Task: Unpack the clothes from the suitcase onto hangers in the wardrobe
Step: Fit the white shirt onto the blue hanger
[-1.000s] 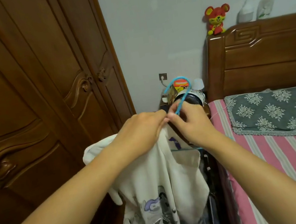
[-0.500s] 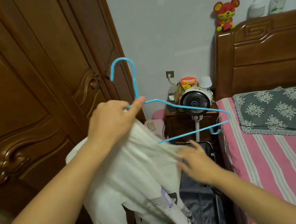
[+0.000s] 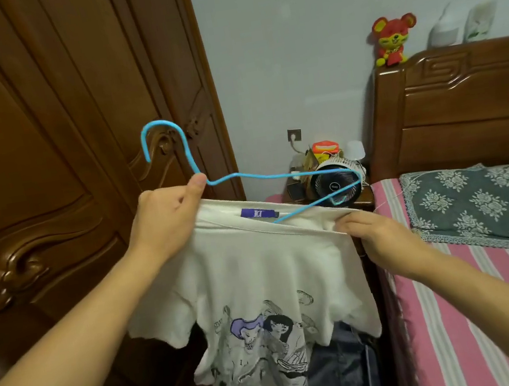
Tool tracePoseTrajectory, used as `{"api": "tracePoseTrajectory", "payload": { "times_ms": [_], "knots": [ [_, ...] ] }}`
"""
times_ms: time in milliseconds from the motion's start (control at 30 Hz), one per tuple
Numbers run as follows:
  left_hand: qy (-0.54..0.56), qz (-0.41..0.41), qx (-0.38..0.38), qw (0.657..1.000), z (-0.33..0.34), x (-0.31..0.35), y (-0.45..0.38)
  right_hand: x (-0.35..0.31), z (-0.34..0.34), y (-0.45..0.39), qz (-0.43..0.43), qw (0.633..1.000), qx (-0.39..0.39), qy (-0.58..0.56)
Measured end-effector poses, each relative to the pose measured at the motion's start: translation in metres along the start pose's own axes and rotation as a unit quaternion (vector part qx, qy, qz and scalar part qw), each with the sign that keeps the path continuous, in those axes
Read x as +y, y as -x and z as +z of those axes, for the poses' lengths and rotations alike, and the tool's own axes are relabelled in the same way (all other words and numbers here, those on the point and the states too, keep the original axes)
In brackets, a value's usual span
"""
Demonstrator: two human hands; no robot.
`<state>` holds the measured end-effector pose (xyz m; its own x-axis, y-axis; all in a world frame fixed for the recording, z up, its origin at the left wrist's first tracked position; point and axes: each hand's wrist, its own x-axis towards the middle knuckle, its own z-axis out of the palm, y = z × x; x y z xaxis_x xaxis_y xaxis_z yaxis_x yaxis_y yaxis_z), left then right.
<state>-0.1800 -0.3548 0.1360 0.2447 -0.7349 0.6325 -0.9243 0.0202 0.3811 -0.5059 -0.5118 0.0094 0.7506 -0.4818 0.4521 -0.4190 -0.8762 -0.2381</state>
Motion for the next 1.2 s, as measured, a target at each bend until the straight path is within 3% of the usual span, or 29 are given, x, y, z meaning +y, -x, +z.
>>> {"api": "tracePoseTrajectory", "payload": {
  "times_ms": [100,167,267,333,433,500,567,633,700,733,800,900,1000,1100,1200],
  "knots": [
    [0.013,-0.013,-0.013,1.0,0.004,-0.012,-0.003,0.002,0.004,0.003,0.006,0.999,0.006,-0.034],
    [-0.015,-0.005,-0.061,0.998,0.008,-0.029,0.003,0.01,-0.001,0.004,0.019,0.999,0.008,-0.041],
    [-0.164,0.05,-0.133,0.976,0.014,-0.051,0.011,0.009,-0.019,-0.003,-0.008,1.0,0.004,0.014],
    [-0.234,0.09,-0.14,0.958,0.018,-0.053,0.015,0.003,-0.033,-0.014,-0.034,0.997,0.039,0.055],
    [-0.229,0.11,-0.135,0.958,0.03,-0.039,0.019,-0.025,-0.041,-0.045,-0.056,0.992,0.109,0.019],
    [-0.161,0.088,-0.099,0.978,0.033,-0.024,0.015,-0.052,-0.039,-0.07,-0.072,0.991,0.107,-0.044],
    [-0.064,0.043,-0.054,0.996,0.031,-0.014,0.005,-0.057,-0.034,-0.081,-0.054,0.995,0.063,-0.051],
    [0.013,-0.002,-0.024,1.0,0.024,-0.009,-0.004,-0.046,-0.034,-0.078,0.01,0.999,-0.029,-0.012],
    [0.04,-0.022,-0.007,0.999,0.019,-0.005,-0.008,-0.045,-0.038,-0.072,0.075,0.989,-0.129,0.023],
    [0.044,-0.028,-0.01,0.999,0.02,-0.001,-0.009,-0.047,-0.036,-0.071,0.067,0.988,-0.13,0.044],
    [0.06,-0.029,-0.022,0.997,0.026,0.011,-0.01,-0.063,-0.032,-0.079,0.029,0.995,-0.071,0.069],
    [0.058,0.032,-0.054,0.996,0.025,0.023,-0.007,-0.081,-0.027,-0.091,0.004,0.997,-0.001,0.072],
    [-0.028,0.085,-0.099,0.991,0.006,0.0,0.006,-0.072,-0.038,-0.088,0.006,0.995,0.064,0.078],
    [-0.129,0.034,-0.096,0.986,-0.013,-0.038,0.024,-0.052,-0.053,-0.086,0.052,0.989,0.127,0.057],
    [-0.141,0.013,-0.081,0.987,-0.011,-0.04,0.03,-0.047,-0.051,-0.097,0.066,0.992,0.106,-0.009]
  ]
}}
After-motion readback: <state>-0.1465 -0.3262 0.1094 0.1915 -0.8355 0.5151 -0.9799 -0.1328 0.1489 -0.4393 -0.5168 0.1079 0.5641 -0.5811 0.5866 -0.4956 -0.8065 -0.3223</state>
